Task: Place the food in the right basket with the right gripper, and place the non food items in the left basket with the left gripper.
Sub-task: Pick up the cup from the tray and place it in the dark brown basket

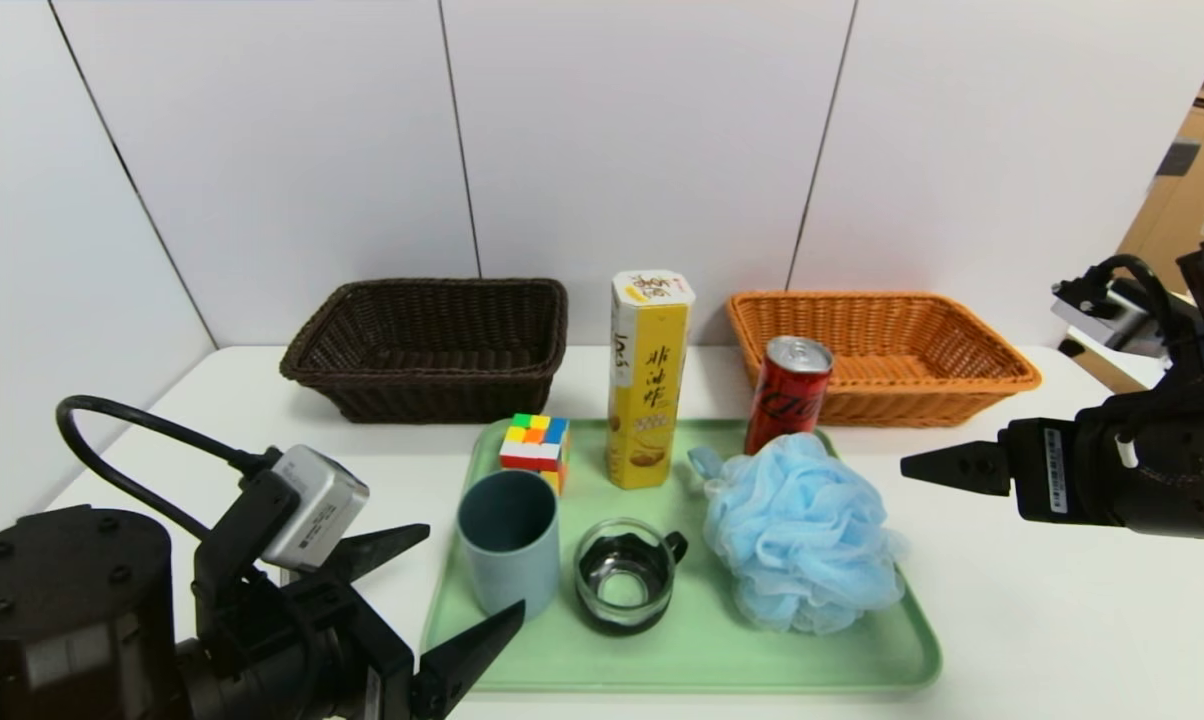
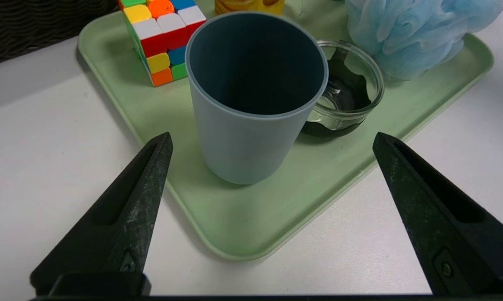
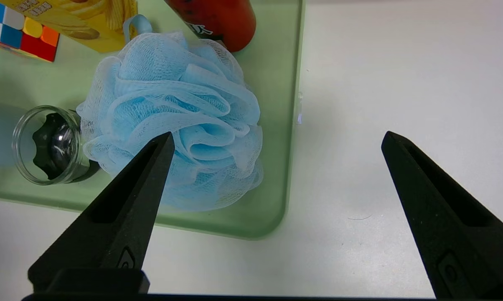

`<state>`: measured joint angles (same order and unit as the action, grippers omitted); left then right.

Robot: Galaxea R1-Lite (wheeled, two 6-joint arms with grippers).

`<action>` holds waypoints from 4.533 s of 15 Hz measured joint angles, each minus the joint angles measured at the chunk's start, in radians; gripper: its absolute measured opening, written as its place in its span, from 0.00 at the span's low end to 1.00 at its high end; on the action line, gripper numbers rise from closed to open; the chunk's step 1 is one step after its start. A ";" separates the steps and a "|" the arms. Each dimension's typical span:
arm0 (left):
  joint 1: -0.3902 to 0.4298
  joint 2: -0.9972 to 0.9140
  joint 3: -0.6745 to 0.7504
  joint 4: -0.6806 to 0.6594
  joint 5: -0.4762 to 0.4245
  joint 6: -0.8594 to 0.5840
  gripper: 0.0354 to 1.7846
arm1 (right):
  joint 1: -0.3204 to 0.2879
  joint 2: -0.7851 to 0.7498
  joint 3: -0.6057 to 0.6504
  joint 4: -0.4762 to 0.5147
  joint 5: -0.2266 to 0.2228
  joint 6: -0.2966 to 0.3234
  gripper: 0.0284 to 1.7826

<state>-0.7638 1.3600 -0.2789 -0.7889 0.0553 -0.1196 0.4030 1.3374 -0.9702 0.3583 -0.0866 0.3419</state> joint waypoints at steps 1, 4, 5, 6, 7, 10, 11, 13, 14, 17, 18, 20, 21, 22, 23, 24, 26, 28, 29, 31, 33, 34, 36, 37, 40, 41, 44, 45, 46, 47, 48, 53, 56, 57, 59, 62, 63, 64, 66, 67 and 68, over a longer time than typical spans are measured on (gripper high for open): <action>0.000 0.014 0.000 -0.001 0.002 0.000 0.94 | 0.000 -0.003 0.005 -0.001 0.000 0.000 0.96; 0.000 0.057 -0.003 -0.036 0.002 -0.006 0.94 | 0.000 -0.006 0.020 -0.003 0.000 0.001 0.96; 0.000 0.077 -0.004 -0.068 0.002 -0.006 0.94 | 0.000 -0.007 0.021 -0.001 0.000 0.001 0.96; 0.000 0.103 -0.005 -0.109 0.003 -0.006 0.94 | 0.000 -0.007 0.023 0.000 -0.001 0.001 0.96; 0.000 0.130 -0.005 -0.153 0.004 -0.006 0.94 | 0.000 -0.008 0.027 0.001 -0.004 0.001 0.96; 0.000 0.209 -0.001 -0.262 0.014 -0.006 0.94 | -0.002 -0.009 0.031 0.000 -0.006 0.001 0.96; 0.000 0.230 -0.001 -0.276 0.015 -0.007 0.94 | -0.003 -0.009 0.032 0.000 -0.006 0.001 0.96; 0.000 0.265 -0.002 -0.294 0.018 -0.008 0.94 | -0.003 -0.009 0.037 -0.003 -0.005 0.001 0.96; 0.001 0.281 -0.004 -0.310 0.023 -0.008 0.94 | -0.003 -0.009 0.042 -0.004 -0.006 0.001 0.96; 0.003 0.336 -0.006 -0.393 0.042 -0.007 0.94 | -0.003 -0.009 0.051 -0.003 -0.006 0.001 0.96; 0.004 0.348 -0.007 -0.417 0.047 -0.006 0.94 | -0.003 -0.010 0.053 -0.005 -0.006 0.001 0.96; 0.008 0.366 -0.007 -0.431 0.049 -0.004 0.94 | -0.003 -0.010 0.057 -0.004 -0.005 0.001 0.96; 0.010 0.370 -0.007 -0.431 0.050 -0.004 0.94 | -0.003 -0.011 0.058 -0.004 -0.005 0.001 0.96; 0.012 0.372 -0.007 -0.431 0.049 -0.004 0.94 | -0.003 -0.012 0.058 -0.004 -0.005 0.001 0.96; 0.013 0.375 -0.006 -0.431 0.049 -0.004 0.94 | -0.002 -0.012 0.059 -0.005 -0.005 0.001 0.96; 0.014 0.377 -0.005 -0.431 0.050 -0.004 0.94 | -0.001 -0.013 0.059 -0.004 -0.005 0.001 0.96; 0.015 0.379 -0.003 -0.431 0.050 -0.003 0.94 | 0.002 -0.015 0.059 -0.005 -0.005 0.001 0.96; 0.016 0.381 -0.001 -0.431 0.050 -0.001 0.94 | 0.003 -0.019 0.060 -0.005 -0.005 0.001 0.96; 0.017 0.381 -0.001 -0.432 0.050 -0.005 0.83 | 0.003 -0.022 0.063 -0.004 -0.005 0.000 0.96; 0.017 0.381 -0.002 -0.434 0.049 -0.006 0.66 | 0.003 -0.027 0.066 -0.003 -0.005 0.000 0.96; 0.017 0.381 -0.003 -0.436 0.050 -0.007 0.63 | 0.003 -0.032 0.068 -0.003 -0.005 0.001 0.96; 0.017 0.381 -0.003 -0.436 0.049 -0.007 0.63 | 0.003 -0.034 0.069 -0.003 -0.005 0.001 0.96; 0.016 0.376 -0.005 -0.437 0.049 -0.009 0.63 | 0.003 -0.039 0.074 -0.004 -0.005 0.001 0.96; 0.016 0.367 -0.007 -0.436 0.047 -0.009 0.63 | 0.003 -0.040 0.077 -0.004 -0.005 0.001 0.96; 0.016 0.310 -0.043 -0.405 0.046 -0.010 0.63 | 0.001 -0.047 0.086 -0.004 -0.004 0.002 0.96; 0.018 0.274 -0.071 -0.364 0.046 -0.011 0.62 | 0.001 -0.049 0.086 -0.004 -0.003 0.003 0.96; 0.029 0.134 -0.232 -0.127 0.044 -0.033 0.62 | 0.000 -0.052 0.087 -0.006 0.001 0.003 0.96; 0.040 0.091 -0.311 -0.027 0.039 -0.046 0.62 | 0.000 -0.052 0.087 -0.007 0.001 0.003 0.96; 0.061 0.053 -0.401 0.081 0.027 -0.057 0.62 | 0.000 -0.053 0.087 -0.007 0.001 0.003 0.96; 0.097 0.025 -0.485 0.180 0.004 -0.065 0.62 | 0.000 -0.053 0.087 -0.007 0.002 0.003 0.96; 0.153 0.007 -0.558 0.273 -0.029 -0.070 0.62 | 0.000 -0.053 0.087 -0.006 0.002 0.002 0.96; 0.456 0.101 -0.821 0.441 -0.122 -0.071 0.62 | -0.001 -0.057 0.086 -0.005 0.004 0.002 0.96; 0.547 0.240 -0.901 0.403 -0.123 -0.071 0.62 | -0.001 -0.065 0.084 -0.007 0.022 0.000 0.96; 0.566 0.292 -0.924 0.378 -0.117 -0.069 0.62 | -0.001 -0.067 0.082 -0.008 0.026 0.000 0.96; 0.597 0.386 -0.960 0.349 -0.092 -0.068 0.62 | -0.002 -0.070 0.080 -0.007 0.027 0.000 0.96; 0.646 0.507 -1.003 0.333 -0.075 -0.063 0.62 | -0.007 -0.072 0.085 -0.006 0.025 0.003 0.96; 0.660 0.537 -1.011 0.332 -0.074 -0.056 0.62 | -0.010 -0.072 0.085 -0.007 0.025 0.011 0.96; 0.669 0.565 -1.016 0.332 -0.074 -0.050 0.62 | -0.012 -0.072 0.086 -0.007 0.026 0.019 0.96; 0.676 0.609 -1.026 0.332 -0.074 -0.046 0.62 | -0.013 -0.071 0.086 -0.007 0.026 0.021 0.96; 0.677 0.628 -1.033 0.330 -0.075 -0.046 0.62 | -0.013 -0.070 0.087 -0.007 0.026 0.021 0.96; 0.679 0.646 -1.040 0.326 -0.075 -0.046 0.62 | -0.013 -0.069 0.087 -0.007 0.026 0.021 0.96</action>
<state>-0.0847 2.0060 -1.3189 -0.4628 -0.0196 -0.1653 0.3904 1.2685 -0.8836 0.3511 -0.0611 0.3626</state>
